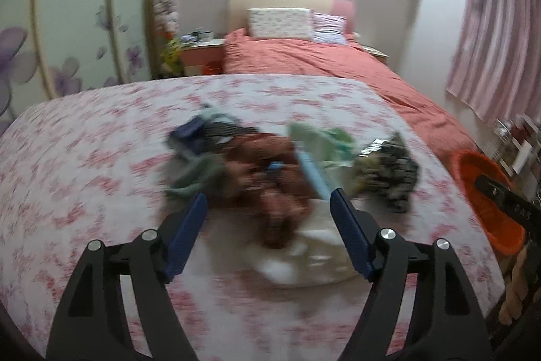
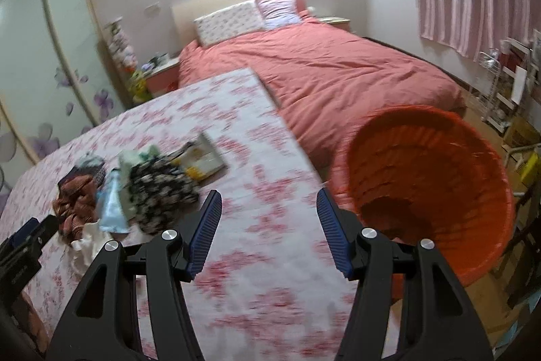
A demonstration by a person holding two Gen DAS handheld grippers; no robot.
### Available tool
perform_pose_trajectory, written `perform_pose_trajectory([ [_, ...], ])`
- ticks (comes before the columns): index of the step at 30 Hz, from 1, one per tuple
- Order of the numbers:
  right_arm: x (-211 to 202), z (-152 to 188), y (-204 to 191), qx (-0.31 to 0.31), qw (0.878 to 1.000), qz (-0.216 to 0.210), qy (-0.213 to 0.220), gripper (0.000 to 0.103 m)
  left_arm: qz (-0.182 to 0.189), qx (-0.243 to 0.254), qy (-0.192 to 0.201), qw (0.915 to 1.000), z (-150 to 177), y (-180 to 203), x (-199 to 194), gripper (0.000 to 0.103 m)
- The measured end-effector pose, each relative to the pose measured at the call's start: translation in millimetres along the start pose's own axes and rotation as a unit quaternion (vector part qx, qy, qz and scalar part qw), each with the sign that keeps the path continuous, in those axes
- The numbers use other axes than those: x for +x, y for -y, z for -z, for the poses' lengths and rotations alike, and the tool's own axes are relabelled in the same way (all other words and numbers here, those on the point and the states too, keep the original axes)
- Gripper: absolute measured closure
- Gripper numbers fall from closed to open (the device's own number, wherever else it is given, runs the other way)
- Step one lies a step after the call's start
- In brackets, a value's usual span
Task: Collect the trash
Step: 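Grasp the black daisy-print cloth with the right tool while the left tool grasps the brown plaid scrunchie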
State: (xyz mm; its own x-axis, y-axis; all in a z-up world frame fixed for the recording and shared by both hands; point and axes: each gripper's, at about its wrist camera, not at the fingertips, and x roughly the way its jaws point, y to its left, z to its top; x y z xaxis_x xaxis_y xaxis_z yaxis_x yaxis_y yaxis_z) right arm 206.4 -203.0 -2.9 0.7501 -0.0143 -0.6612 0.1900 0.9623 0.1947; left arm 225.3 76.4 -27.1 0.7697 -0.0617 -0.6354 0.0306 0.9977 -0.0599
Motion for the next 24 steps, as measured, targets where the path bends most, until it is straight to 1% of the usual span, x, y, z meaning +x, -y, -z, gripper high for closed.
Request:
perform_pose_trajectory([
  [2, 3.1, 0.5, -9.6, -0.004, 1.0, -0.011, -0.004, 0.038, -0.006, -0.01, 0.002, 0.9999, 0.3, -12.5, 0.1, 0.027],
  [7, 12.7, -2.3, -46.6, -0.028, 0.999, -0.041, -0.005, 0.035, -0.01, -0.032, 0.0, 0.9994, -0.5, -36.7, 5.7, 0.027],
  [9, 16.3, -3.7, -59.4, -0.04, 0.998, -0.043, 0.0, 0.032, -0.004, -0.039, -0.005, 0.9992, -0.9, -38.8, 8.4, 0.027],
  [12, 26.0, -6.1, -77.2, -0.059, 0.997, -0.041, -0.003, 0.031, 0.003, -0.047, -0.01, 0.9989, -2.1, -40.3, 14.7, 0.027],
  [17, 49.7, -2.8, -88.2, -0.072, 0.996, -0.031, -0.032, 0.032, 0.012, -0.05, -0.015, 0.9986, -3.6, -36.1, 24.2, 0.026],
  [19, 56.6, 0.1, -88.5, -0.079, 0.995, -0.031, -0.043, 0.044, 0.012, -0.046, -0.018, 0.9987, -4.1, -32.3, 27.8, 0.026],
  [21, 62.5, 2.5, -86.4, -0.076, 0.995, -0.032, -0.054, 0.062, 0.013, -0.043, -0.02, 0.9988, -4.6, -28.7, 31.7, 0.026],
  [23, 62.9, 4.0, -80.7, -0.066, 0.995, -0.039, -0.06, 0.075, 0.015, -0.041, -0.025, 0.9988, -5.1, -25.5, 35.0, 0.027],
  [24, 62.1, 4.0, -79.4, -0.063, 0.996, -0.039, -0.059, 0.079, 0.017, -0.039, -0.027, 0.9987, -4.8, -23.7, 36.2, 0.027],
])
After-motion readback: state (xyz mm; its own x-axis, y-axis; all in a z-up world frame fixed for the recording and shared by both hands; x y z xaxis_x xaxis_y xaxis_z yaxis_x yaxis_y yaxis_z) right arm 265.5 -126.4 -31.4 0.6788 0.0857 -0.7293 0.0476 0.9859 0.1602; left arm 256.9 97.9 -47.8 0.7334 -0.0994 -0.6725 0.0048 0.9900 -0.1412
